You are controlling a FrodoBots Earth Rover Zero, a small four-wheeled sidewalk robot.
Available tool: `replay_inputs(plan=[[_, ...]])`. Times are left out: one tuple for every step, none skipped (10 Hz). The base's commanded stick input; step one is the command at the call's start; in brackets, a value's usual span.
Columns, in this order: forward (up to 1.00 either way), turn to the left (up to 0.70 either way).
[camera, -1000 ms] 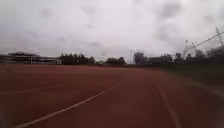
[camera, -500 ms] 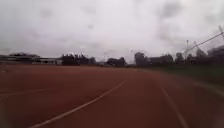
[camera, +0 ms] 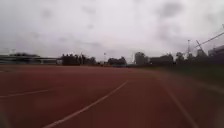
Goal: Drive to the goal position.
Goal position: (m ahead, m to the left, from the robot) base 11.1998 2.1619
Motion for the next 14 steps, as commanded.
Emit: replay_inputs(plan=[[0.50, -0.38], [0.50, -0.25], [0.50, 0.00], [0.50, 0.00], [0.50, 0.00], [0.50, 0.00], [0.50, 0.00], [0.50, 0.00], [0.50, 0.00], [0.50, 0.00], [0.50, 0.00], [0.50, 0.00], [0.50, 0.00], [0.50, 0.00]])
